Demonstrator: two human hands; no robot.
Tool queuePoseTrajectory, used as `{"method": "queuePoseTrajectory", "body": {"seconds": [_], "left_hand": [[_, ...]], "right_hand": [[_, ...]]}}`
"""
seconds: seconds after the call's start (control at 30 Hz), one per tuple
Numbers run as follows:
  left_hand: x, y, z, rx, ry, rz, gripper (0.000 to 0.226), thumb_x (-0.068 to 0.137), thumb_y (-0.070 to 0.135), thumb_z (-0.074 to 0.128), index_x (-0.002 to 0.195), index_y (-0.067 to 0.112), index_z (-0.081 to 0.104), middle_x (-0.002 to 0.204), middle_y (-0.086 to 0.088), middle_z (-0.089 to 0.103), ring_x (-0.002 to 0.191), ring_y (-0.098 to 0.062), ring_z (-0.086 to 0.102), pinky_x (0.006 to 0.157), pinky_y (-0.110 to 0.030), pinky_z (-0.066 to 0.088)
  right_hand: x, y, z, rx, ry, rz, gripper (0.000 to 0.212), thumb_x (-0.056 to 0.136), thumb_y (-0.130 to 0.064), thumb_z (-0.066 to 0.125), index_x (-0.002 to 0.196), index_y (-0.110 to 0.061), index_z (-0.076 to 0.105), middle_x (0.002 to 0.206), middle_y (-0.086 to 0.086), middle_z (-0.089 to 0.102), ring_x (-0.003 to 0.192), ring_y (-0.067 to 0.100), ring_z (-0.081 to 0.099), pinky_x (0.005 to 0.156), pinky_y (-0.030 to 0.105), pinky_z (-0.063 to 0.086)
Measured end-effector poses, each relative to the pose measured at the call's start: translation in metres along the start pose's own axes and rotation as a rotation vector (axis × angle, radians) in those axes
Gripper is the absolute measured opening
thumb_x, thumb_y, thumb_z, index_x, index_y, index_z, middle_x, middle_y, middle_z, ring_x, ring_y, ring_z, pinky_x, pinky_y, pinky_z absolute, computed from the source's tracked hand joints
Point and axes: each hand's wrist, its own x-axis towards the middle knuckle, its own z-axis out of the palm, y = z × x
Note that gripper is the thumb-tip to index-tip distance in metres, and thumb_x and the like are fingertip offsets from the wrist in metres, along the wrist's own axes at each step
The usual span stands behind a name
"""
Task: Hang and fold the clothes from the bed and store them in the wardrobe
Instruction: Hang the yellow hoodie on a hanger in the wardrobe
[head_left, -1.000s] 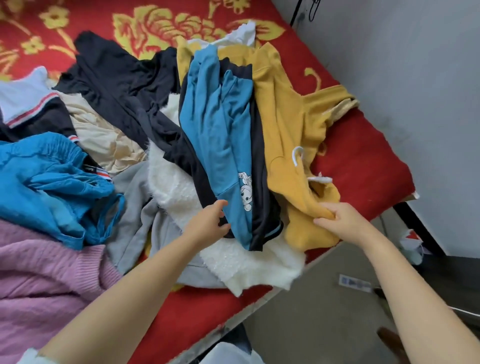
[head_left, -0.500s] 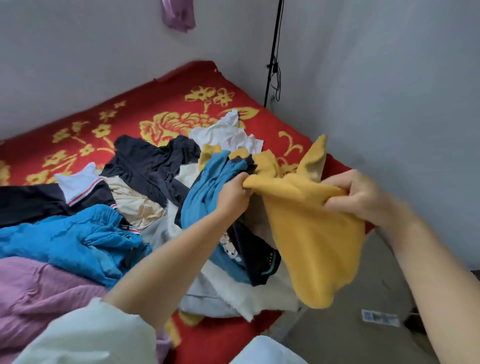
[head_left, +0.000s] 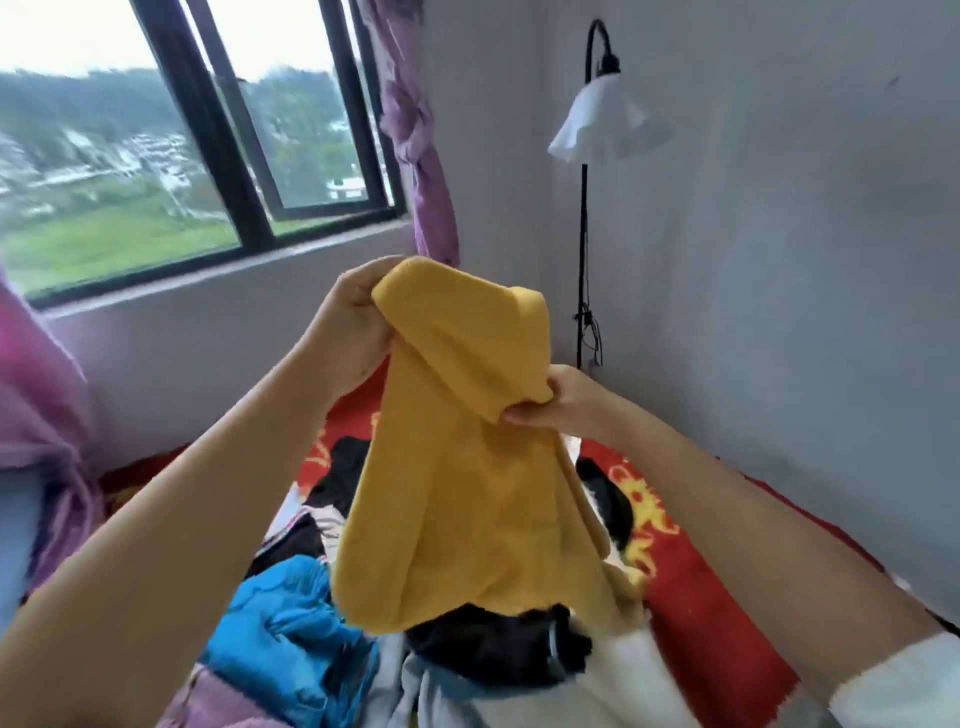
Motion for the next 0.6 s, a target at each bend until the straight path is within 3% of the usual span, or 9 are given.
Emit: {"method": "queuePoseTrajectory", "body": {"seconds": [0.07, 0.17, 0.23, 0.27, 0.33, 0.4, 0.5, 0.6], "left_hand": [[-0.002, 0.022, -0.022, -0.052, 0.093, -0.012, 0.061, 0.089, -0.014, 0.039, 0.061, 0.028, 0.074, 0.059, 0.01, 0.065, 0.056, -0.001, 0.061, 0.051, -0.014, 0.048], [-0.018, 0.028, -0.057, 0.027, 0.192, -0.184, 0.024, 0.098, 0.011, 0.039, 0.109, 0.021, 0.058, 0.094, 0.0, 0.06, 0.087, -0.015, 0.058, 0.066, -0.021, 0.051], [-0.044, 0.013, -0.077, 0.129, 0.21, -0.369, 0.037, 0.098, 0.03, 0.037, 0.132, 0.015, 0.039, 0.124, -0.007, 0.052, 0.107, -0.022, 0.051, 0.081, -0.03, 0.046], [-0.06, 0.002, -0.085, 0.136, 0.167, -0.441, 0.048, 0.095, 0.042, 0.04, 0.134, 0.014, 0.038, 0.13, -0.009, 0.05, 0.108, -0.021, 0.052, 0.083, -0.033, 0.045], [-0.092, -0.017, -0.089, 0.061, 0.025, -0.517, 0.08, 0.066, 0.073, 0.058, 0.126, 0.022, 0.048, 0.12, -0.002, 0.06, 0.097, -0.013, 0.059, 0.078, -0.028, 0.05], [-0.119, -0.031, -0.09, -0.018, 0.029, -0.525, 0.11, 0.034, 0.079, 0.071, 0.128, 0.027, 0.045, 0.118, 0.006, 0.06, 0.098, -0.007, 0.06, 0.078, -0.026, 0.051], [-0.145, -0.044, -0.08, -0.092, 0.106, -0.546, 0.137, 0.026, 0.067, 0.083, 0.143, 0.026, 0.024, 0.123, 0.005, 0.059, 0.102, -0.011, 0.061, 0.082, -0.033, 0.052], [-0.157, -0.047, -0.069, -0.286, 0.121, -0.512, 0.131, 0.028, 0.058, 0.088, 0.14, 0.026, 0.028, 0.106, 0.008, 0.069, 0.094, -0.014, 0.067, 0.078, -0.036, 0.056]], "right_hand": [[0.008, -0.025, 0.009, 0.153, 0.052, -0.081, 0.007, 0.085, -0.015, 0.064, 0.091, -0.012, 0.064, 0.09, 0.0, 0.062, 0.09, 0.02, 0.059, 0.082, 0.03, 0.051], [0.014, -0.057, 0.022, 0.384, 0.204, -0.132, 0.01, 0.088, -0.017, 0.059, 0.079, -0.016, 0.063, 0.082, 0.003, 0.063, 0.08, 0.02, 0.06, 0.074, 0.024, 0.052], [0.019, -0.078, 0.026, 0.56, 0.294, -0.083, 0.014, 0.09, -0.02, 0.057, 0.076, -0.018, 0.059, 0.08, 0.001, 0.061, 0.073, 0.015, 0.058, 0.059, 0.015, 0.05], [0.023, -0.086, 0.028, 0.642, 0.318, -0.037, 0.013, 0.09, -0.022, 0.056, 0.078, -0.018, 0.057, 0.08, 0.001, 0.06, 0.071, 0.013, 0.057, 0.056, 0.014, 0.05], [0.031, -0.102, 0.031, 0.805, 0.317, 0.053, 0.016, 0.09, -0.03, 0.057, 0.093, -0.015, 0.06, 0.093, 0.008, 0.064, 0.08, 0.018, 0.061, 0.069, 0.024, 0.054], [0.035, -0.116, 0.036, 0.88, 0.299, 0.11, 0.037, 0.089, -0.035, 0.057, 0.117, -0.011, 0.057, 0.112, 0.012, 0.064, 0.096, 0.024, 0.062, 0.085, 0.038, 0.052], [0.033, -0.135, 0.038, 0.931, 0.309, 0.125, 0.033, 0.093, -0.03, 0.053, 0.119, -0.01, 0.051, 0.095, 0.007, 0.062, 0.08, 0.019, 0.06, 0.079, 0.036, 0.051], [0.024, -0.151, 0.044, 0.954, 0.269, 0.161, 0.038, 0.094, -0.034, 0.049, 0.123, -0.009, 0.046, 0.092, 0.004, 0.058, 0.072, 0.015, 0.056, 0.07, 0.032, 0.051]]}}
